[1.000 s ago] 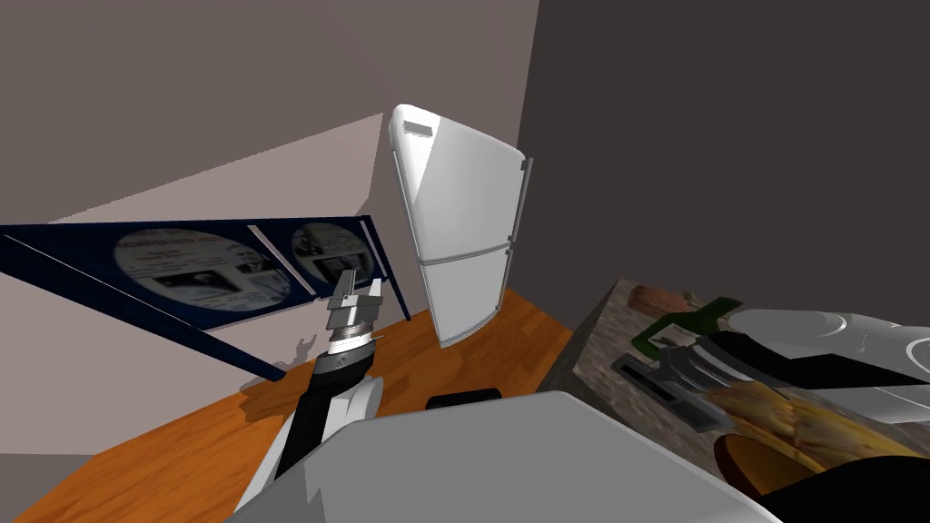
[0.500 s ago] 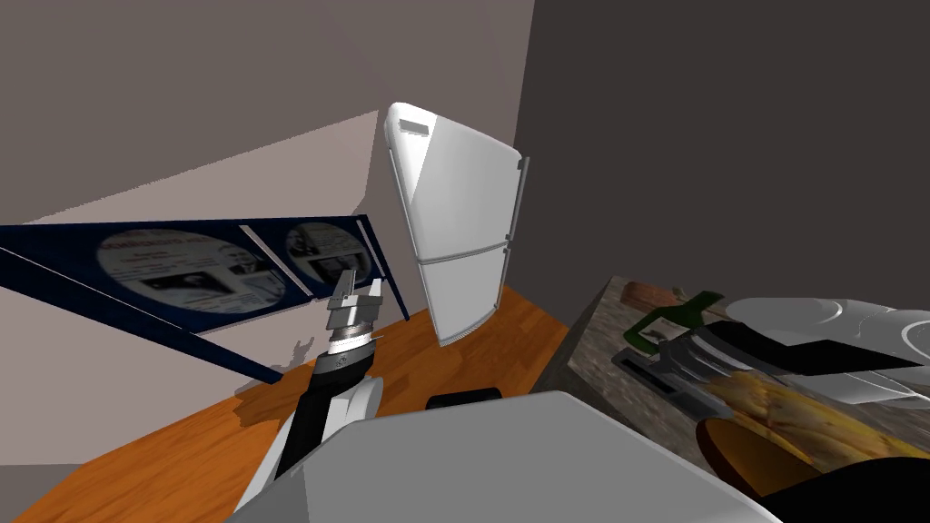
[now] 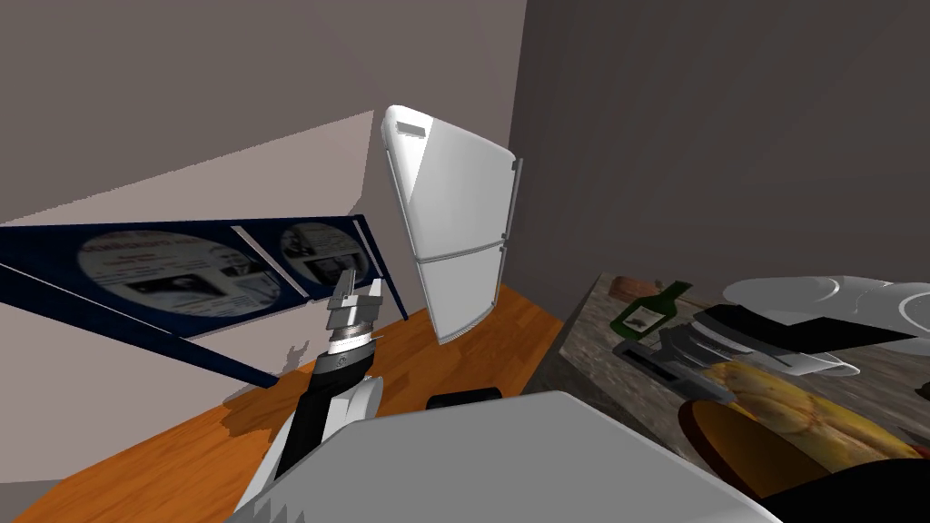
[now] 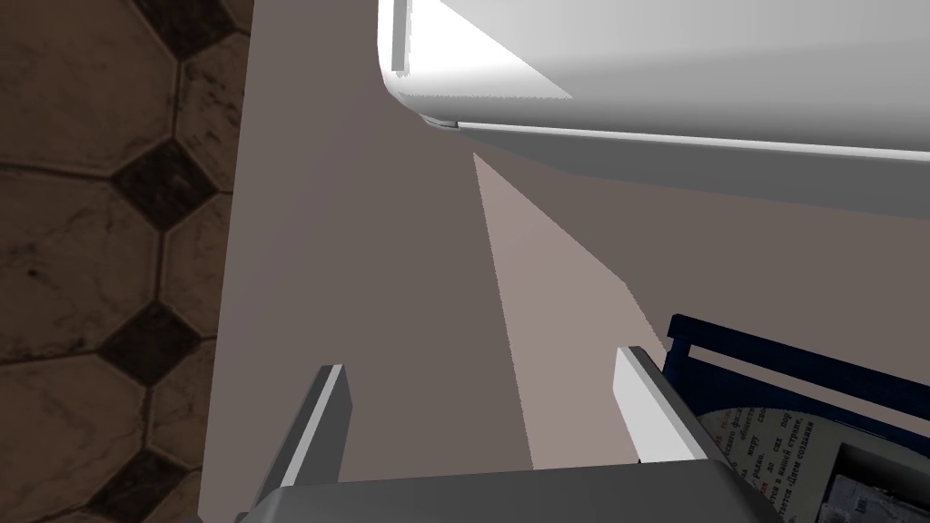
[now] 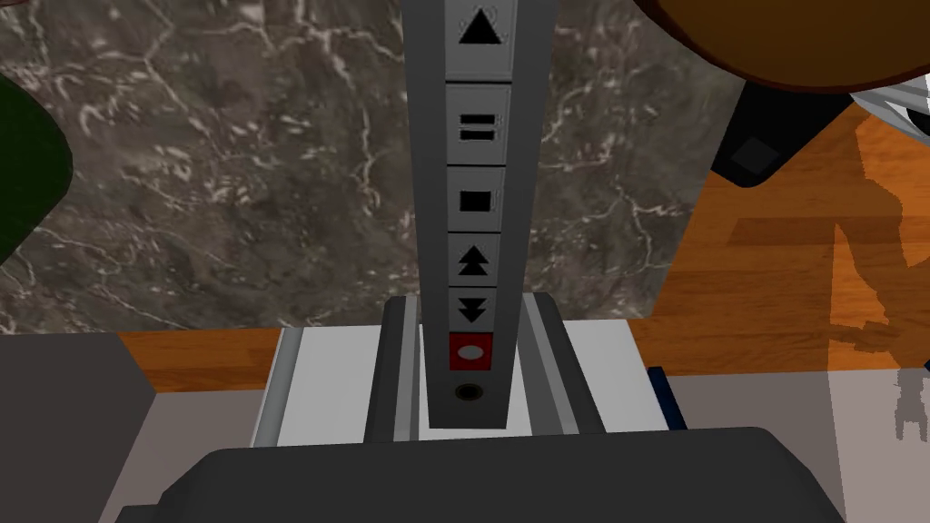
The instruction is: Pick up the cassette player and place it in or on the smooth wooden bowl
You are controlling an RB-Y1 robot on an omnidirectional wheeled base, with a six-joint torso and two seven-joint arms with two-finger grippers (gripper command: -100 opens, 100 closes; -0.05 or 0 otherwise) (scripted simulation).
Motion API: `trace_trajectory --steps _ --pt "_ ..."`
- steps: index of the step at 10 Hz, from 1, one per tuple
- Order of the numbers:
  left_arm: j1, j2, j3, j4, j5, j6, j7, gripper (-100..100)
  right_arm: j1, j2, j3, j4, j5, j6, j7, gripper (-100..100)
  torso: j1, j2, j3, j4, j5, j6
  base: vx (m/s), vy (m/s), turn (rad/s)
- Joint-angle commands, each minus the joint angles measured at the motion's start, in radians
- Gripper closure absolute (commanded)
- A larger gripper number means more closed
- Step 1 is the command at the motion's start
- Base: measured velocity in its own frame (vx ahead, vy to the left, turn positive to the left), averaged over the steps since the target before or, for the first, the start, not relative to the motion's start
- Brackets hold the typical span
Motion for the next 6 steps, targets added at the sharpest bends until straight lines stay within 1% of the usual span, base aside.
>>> trace_trajectory --steps 1,3,5,6 --pt "0.000 0.000 0.000 0.000 0.000 0.000 0.000 0 -0.006 -0.034 0.004 -0.011 -0.011 -0.010 -0.006 100 0.000 0.000 0.000 0.000 0.000 0.000 -0.068 0.012 -0.047" --pt "0.000 0.000 0.000 0.000 0.000 0.000 0.000 0 -0.013 -0.059 0.004 -0.015 -0.015 -0.022 -0.011 100 0.000 0.000 0.000 0.000 0.000 0.000 -0.052 0.008 -0.042" --pt "0.000 0.000 0.000 0.000 0.000 0.000 0.000 0 -0.026 -0.104 0.002 -0.021 -0.021 -0.044 -0.020 100 0.001 0.000 0.000 0.000 0.001 0.001 -0.057 0.013 -0.063" --pt "0.000 0.000 0.000 0.000 0.000 0.000 0.000 0 -0.029 -0.115 0.002 -0.023 -0.023 -0.049 -0.022 100 0.001 0.001 0.001 0.000 0.001 0.001 -0.059 0.010 -0.038"
